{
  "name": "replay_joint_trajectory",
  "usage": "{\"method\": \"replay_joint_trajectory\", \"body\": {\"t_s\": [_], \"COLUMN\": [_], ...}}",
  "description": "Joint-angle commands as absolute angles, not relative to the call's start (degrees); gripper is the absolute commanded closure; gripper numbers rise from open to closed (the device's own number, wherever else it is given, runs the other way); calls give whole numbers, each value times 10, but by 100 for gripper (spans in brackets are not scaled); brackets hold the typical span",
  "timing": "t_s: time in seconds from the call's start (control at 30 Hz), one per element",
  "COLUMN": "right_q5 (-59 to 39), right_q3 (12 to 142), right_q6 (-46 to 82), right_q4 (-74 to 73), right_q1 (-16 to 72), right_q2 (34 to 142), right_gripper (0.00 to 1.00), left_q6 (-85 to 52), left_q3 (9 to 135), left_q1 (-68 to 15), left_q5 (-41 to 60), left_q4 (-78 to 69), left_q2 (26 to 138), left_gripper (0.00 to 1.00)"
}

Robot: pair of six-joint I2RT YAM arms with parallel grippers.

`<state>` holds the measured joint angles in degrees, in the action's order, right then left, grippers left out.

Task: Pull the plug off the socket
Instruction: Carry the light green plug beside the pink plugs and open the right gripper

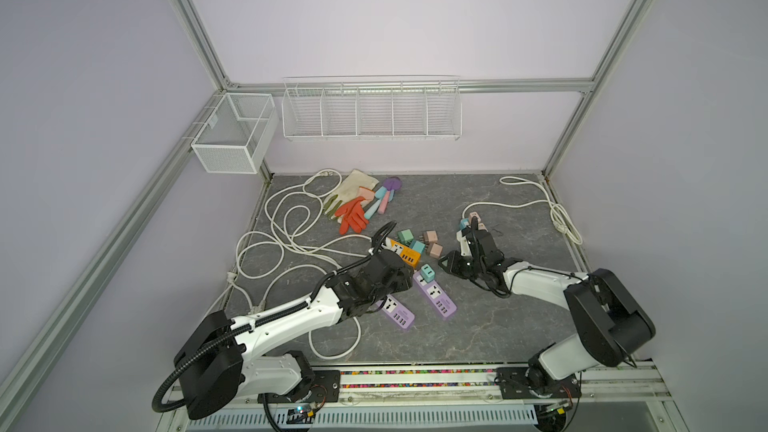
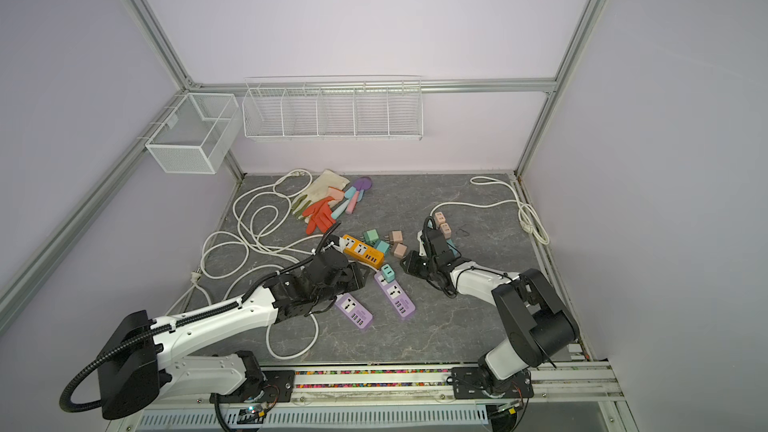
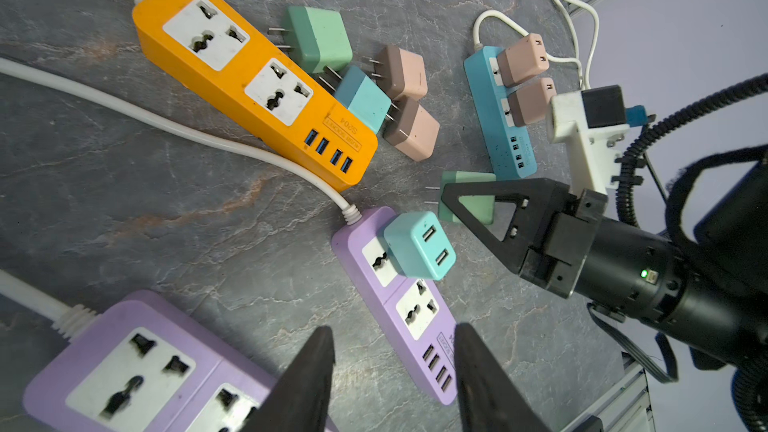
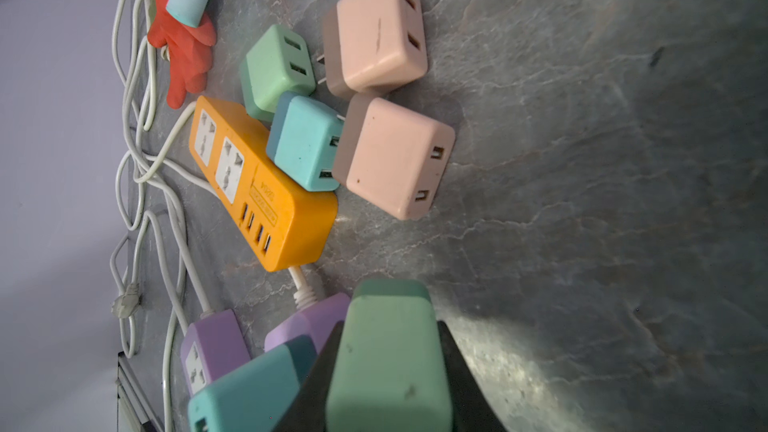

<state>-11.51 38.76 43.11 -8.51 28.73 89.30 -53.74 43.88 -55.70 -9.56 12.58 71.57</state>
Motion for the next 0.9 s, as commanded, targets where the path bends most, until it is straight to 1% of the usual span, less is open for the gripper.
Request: {"method": "replay_joint_trajectory", "body": {"t_s": [0.0,0.3,0.47,0.53,0.63,0.87], "right_q5": [-98,-97,-88,-95,-101,-68], "right_q3": [382,363,354,355,350,341], "right_q6": [449,456,449,448,444,412], "right_q4": [-121,-147,-143,-137,-130,-48], "right_q1": [292,292,291,287,284,281], "right_q2": [910,947,942,941,927,850], "right_gripper": [72,65,53,45,41,30], "left_q6": [-526,-534,-545,-548,-555,-573], "left_q3": [425,423,414,414,414,410], "left_q1": [-550,-541,-541,-540,-540,-541], "left_q5": [-87,-87,-90,-92,-92,-83], "left_q4": [140,148,139,139,138,122], "left_q2": [702,695,689,690,690,694], "left_gripper": [50,50,50,49,49,49]}}
